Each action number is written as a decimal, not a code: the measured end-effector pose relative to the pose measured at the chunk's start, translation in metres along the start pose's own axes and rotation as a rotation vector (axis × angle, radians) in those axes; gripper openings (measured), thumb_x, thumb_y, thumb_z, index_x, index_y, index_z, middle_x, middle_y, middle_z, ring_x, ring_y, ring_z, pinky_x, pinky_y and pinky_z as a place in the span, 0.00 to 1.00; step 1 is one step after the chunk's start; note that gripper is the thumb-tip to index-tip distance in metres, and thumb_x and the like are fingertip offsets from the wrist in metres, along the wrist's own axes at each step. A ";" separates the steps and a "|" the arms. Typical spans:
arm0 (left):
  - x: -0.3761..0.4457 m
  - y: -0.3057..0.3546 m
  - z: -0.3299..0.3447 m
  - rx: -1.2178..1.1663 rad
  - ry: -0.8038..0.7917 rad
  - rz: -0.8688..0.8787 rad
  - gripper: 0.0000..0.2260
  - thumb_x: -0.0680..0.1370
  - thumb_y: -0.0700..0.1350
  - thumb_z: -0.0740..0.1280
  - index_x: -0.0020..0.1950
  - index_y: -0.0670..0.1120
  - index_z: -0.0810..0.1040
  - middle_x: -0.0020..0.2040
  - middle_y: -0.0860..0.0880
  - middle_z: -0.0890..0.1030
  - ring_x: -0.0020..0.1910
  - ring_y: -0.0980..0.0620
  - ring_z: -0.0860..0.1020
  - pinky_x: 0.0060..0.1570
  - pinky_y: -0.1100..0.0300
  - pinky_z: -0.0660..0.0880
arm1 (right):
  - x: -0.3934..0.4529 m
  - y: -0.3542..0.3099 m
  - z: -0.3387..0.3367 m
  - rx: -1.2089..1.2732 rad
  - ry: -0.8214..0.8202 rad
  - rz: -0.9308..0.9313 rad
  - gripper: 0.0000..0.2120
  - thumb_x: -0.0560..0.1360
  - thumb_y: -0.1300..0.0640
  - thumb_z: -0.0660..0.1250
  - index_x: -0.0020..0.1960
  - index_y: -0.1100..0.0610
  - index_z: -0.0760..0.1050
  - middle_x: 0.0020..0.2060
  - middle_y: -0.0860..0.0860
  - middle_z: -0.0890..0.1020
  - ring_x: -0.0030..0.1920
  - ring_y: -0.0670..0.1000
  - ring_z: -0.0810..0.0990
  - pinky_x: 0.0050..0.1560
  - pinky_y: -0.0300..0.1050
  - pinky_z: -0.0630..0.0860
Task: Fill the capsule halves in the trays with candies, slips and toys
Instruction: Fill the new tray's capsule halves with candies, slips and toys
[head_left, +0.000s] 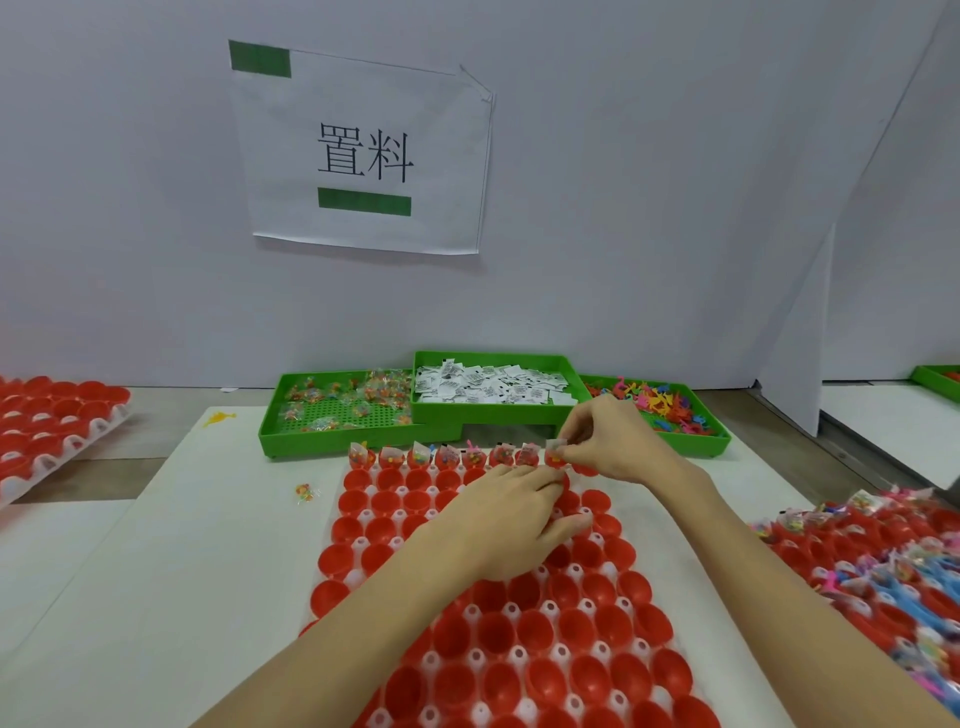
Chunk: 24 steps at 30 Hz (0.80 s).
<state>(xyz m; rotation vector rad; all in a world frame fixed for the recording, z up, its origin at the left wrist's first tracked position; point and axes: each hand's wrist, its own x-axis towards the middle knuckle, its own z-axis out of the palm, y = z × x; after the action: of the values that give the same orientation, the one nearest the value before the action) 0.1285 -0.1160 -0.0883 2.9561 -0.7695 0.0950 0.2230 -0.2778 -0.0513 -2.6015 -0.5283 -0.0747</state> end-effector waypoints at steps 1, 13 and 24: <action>0.000 0.000 -0.001 -0.002 -0.002 -0.003 0.32 0.85 0.63 0.47 0.78 0.42 0.68 0.79 0.48 0.67 0.76 0.48 0.66 0.76 0.50 0.61 | -0.001 0.000 0.000 0.024 -0.016 0.002 0.06 0.73 0.54 0.78 0.43 0.55 0.85 0.36 0.47 0.86 0.36 0.48 0.85 0.38 0.38 0.81; -0.001 0.002 -0.006 -0.021 -0.049 -0.023 0.31 0.85 0.62 0.47 0.78 0.42 0.67 0.78 0.47 0.68 0.77 0.47 0.65 0.77 0.52 0.59 | -0.013 0.001 0.003 0.117 0.026 0.025 0.05 0.73 0.54 0.79 0.45 0.55 0.88 0.39 0.48 0.87 0.41 0.46 0.86 0.44 0.39 0.83; 0.001 0.001 -0.007 -0.009 -0.051 -0.027 0.31 0.85 0.63 0.48 0.78 0.42 0.68 0.77 0.47 0.69 0.75 0.47 0.67 0.77 0.51 0.61 | -0.009 -0.013 0.006 -0.016 0.045 0.046 0.05 0.74 0.56 0.77 0.47 0.57 0.88 0.42 0.51 0.87 0.44 0.46 0.84 0.51 0.42 0.81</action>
<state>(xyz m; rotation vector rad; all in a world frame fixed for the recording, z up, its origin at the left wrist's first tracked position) 0.1286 -0.1169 -0.0806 2.9699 -0.7338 0.0150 0.2092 -0.2673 -0.0521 -2.6193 -0.4535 -0.1225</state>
